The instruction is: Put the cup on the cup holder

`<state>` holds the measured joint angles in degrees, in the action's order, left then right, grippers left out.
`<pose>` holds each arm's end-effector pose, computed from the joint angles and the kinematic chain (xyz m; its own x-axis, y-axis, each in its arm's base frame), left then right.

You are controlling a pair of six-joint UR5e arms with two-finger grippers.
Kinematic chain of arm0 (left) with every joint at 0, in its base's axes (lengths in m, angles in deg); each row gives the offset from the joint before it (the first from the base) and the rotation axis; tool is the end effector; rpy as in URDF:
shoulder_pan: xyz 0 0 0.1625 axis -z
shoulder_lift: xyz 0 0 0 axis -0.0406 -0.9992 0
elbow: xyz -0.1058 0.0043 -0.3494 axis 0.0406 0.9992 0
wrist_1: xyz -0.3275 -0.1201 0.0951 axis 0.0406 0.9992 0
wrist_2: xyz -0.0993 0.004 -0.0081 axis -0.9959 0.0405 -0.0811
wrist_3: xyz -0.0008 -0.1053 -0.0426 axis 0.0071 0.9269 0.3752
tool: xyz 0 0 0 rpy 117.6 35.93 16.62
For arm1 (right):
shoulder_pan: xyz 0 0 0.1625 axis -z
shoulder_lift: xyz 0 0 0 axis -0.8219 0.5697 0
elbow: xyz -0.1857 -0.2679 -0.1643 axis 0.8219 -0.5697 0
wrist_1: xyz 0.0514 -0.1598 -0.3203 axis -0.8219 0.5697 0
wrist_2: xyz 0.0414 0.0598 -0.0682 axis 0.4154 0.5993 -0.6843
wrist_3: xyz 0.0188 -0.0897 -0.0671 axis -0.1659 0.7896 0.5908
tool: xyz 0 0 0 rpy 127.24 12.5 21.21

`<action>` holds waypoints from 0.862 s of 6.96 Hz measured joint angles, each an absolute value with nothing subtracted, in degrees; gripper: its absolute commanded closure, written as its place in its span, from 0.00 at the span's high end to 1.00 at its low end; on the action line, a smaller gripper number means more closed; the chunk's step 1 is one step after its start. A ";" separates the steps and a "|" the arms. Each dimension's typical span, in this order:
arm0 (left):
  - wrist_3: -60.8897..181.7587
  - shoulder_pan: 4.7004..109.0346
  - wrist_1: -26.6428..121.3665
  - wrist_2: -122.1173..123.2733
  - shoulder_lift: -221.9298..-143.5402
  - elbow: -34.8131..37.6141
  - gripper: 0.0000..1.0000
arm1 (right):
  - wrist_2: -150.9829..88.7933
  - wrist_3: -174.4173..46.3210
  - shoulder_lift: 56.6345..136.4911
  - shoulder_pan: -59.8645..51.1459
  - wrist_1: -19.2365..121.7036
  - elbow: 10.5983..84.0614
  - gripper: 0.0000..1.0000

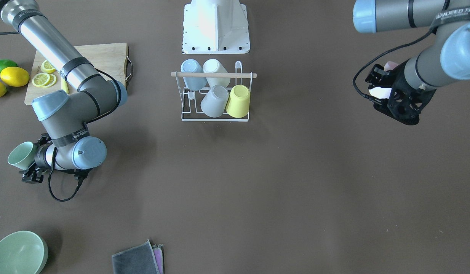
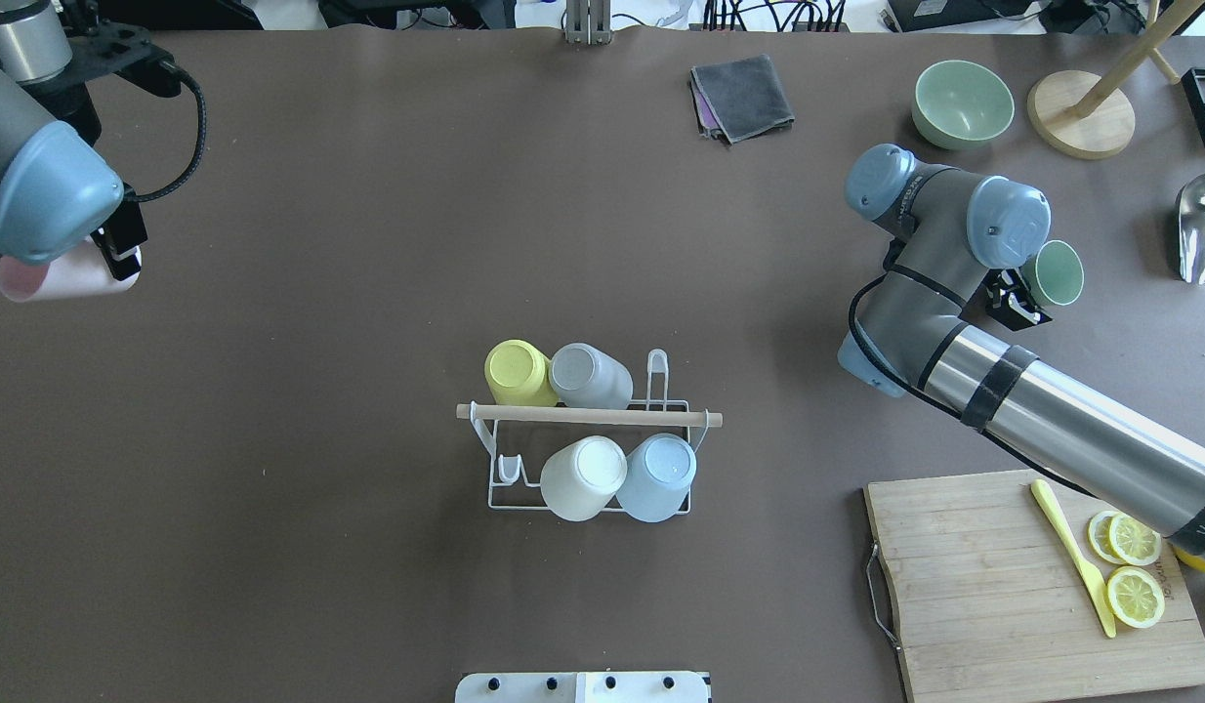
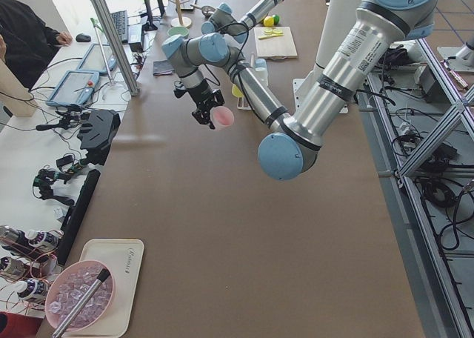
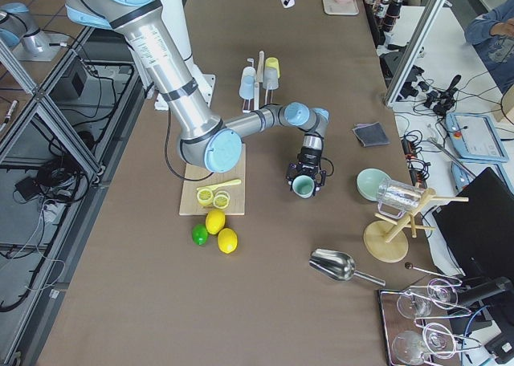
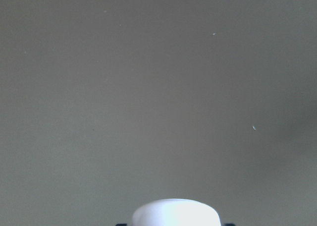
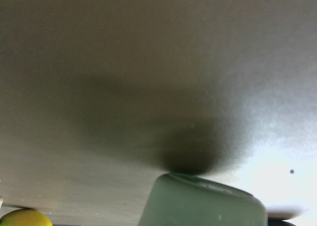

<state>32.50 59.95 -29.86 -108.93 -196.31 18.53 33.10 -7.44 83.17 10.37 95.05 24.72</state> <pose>0.1853 -0.4789 0.2910 0.5420 0.5470 -0.6380 -0.6051 0.7808 0.1555 -0.3208 -0.5156 0.5232 0.0945 -0.9843 0.1493 0.9668 0.0550 -0.2495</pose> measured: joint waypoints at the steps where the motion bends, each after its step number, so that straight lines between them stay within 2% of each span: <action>1: 35.51 60.14 -23.89 -109.57 -196.02 21.77 0.00 | 32.77 -7.45 84.05 10.41 95.01 25.74 0.66; 2: 39.77 60.27 -13.89 -110.62 -195.45 23.05 0.00 | 32.46 -7.45 84.54 10.46 94.99 26.32 0.02; 6: 66.18 59.40 39.96 -110.97 -190.47 20.21 0.00 | 30.93 -7.37 85.68 9.60 94.93 28.34 0.00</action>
